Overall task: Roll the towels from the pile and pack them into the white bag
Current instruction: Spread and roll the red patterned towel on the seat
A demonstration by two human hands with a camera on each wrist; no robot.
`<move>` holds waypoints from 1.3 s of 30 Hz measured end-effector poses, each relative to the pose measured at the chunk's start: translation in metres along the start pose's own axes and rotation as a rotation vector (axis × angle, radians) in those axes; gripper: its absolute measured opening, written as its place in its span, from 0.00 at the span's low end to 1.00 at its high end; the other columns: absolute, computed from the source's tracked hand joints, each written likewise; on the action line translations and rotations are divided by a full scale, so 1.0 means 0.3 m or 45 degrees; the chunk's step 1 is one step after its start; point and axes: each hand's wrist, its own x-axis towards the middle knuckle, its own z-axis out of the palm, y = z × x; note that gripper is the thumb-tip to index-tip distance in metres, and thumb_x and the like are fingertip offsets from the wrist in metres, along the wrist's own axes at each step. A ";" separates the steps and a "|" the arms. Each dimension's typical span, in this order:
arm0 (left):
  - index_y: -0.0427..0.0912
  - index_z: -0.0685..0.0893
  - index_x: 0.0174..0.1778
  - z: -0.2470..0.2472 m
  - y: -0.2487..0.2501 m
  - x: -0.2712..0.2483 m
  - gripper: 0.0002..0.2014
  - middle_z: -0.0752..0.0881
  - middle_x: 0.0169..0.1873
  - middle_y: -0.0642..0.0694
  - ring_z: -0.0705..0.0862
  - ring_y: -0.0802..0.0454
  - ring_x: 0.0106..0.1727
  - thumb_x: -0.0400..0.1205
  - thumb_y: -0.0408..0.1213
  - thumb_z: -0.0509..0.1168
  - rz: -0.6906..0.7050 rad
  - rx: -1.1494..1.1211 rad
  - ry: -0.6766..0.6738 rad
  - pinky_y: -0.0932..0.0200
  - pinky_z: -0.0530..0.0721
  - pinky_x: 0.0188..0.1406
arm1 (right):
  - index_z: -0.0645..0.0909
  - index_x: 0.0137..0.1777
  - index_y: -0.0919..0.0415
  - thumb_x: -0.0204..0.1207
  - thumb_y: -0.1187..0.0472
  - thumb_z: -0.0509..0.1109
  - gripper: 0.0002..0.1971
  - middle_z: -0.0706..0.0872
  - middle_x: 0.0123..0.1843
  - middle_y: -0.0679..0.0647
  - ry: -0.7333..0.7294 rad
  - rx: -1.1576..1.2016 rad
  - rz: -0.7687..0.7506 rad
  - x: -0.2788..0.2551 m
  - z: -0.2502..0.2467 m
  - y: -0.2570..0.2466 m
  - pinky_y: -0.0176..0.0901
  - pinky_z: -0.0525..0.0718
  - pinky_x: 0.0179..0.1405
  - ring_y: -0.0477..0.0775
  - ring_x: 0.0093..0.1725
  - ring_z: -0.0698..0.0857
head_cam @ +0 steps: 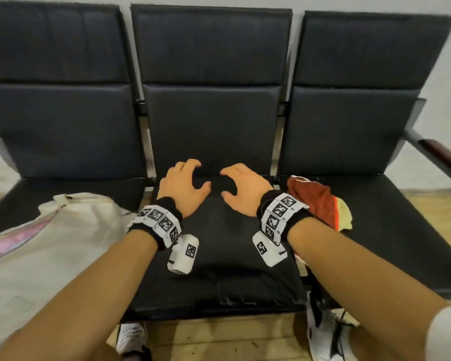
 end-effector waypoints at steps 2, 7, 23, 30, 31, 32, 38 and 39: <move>0.52 0.72 0.74 0.085 0.057 0.017 0.27 0.77 0.68 0.45 0.76 0.43 0.69 0.80 0.53 0.68 -0.006 -0.032 -0.075 0.40 0.78 0.65 | 0.69 0.78 0.50 0.78 0.47 0.68 0.29 0.71 0.75 0.48 -0.019 -0.035 0.098 -0.049 0.005 0.116 0.55 0.81 0.65 0.55 0.69 0.79; 0.51 0.71 0.75 0.281 0.153 0.030 0.28 0.77 0.68 0.44 0.76 0.43 0.69 0.80 0.51 0.69 -0.020 -0.132 -0.236 0.42 0.78 0.66 | 0.70 0.78 0.51 0.78 0.49 0.69 0.28 0.73 0.75 0.53 -0.113 -0.055 0.407 -0.177 0.038 0.393 0.51 0.76 0.71 0.58 0.72 0.76; 0.51 0.70 0.76 0.600 0.244 -0.004 0.27 0.78 0.67 0.46 0.78 0.49 0.69 0.82 0.46 0.69 -0.030 -0.174 -0.557 0.51 0.80 0.65 | 0.71 0.79 0.46 0.79 0.55 0.69 0.27 0.71 0.77 0.55 -0.335 -0.114 0.865 -0.506 0.273 0.830 0.58 0.76 0.72 0.65 0.75 0.70; 0.52 0.71 0.76 0.572 0.293 0.012 0.26 0.78 0.64 0.50 0.79 0.51 0.65 0.82 0.46 0.69 0.011 -0.214 -0.546 0.53 0.80 0.61 | 0.70 0.66 0.57 0.84 0.65 0.54 0.13 0.82 0.45 0.60 0.187 0.302 0.913 -0.411 0.119 0.759 0.50 0.80 0.43 0.62 0.42 0.82; 0.52 0.71 0.76 0.559 0.301 0.019 0.26 0.78 0.64 0.50 0.79 0.51 0.65 0.82 0.46 0.70 0.018 -0.223 -0.540 0.53 0.80 0.61 | 0.70 0.66 0.58 0.84 0.66 0.55 0.12 0.82 0.42 0.59 0.276 0.336 0.850 -0.386 0.086 0.732 0.48 0.78 0.40 0.61 0.40 0.82; 0.52 0.70 0.76 0.545 0.310 0.027 0.27 0.78 0.64 0.49 0.78 0.51 0.65 0.82 0.46 0.70 0.025 -0.231 -0.534 0.54 0.80 0.60 | 0.69 0.65 0.57 0.84 0.66 0.55 0.11 0.82 0.40 0.58 0.345 0.362 0.775 -0.360 0.051 0.704 0.46 0.77 0.39 0.59 0.38 0.82; 0.50 0.71 0.76 0.417 0.380 0.045 0.32 0.80 0.65 0.47 0.79 0.51 0.65 0.78 0.49 0.75 0.111 -0.342 -0.405 0.59 0.76 0.59 | 0.68 0.53 0.44 0.83 0.60 0.57 0.07 0.85 0.43 0.52 0.599 0.389 0.395 -0.210 -0.149 0.522 0.44 0.81 0.45 0.53 0.42 0.85; 0.50 0.71 0.76 0.392 0.386 0.046 0.34 0.80 0.65 0.47 0.79 0.51 0.65 0.76 0.50 0.76 0.127 -0.360 -0.372 0.60 0.75 0.58 | 0.68 0.52 0.42 0.82 0.59 0.58 0.07 0.86 0.44 0.51 0.613 0.386 0.353 -0.190 -0.179 0.487 0.45 0.81 0.47 0.54 0.43 0.85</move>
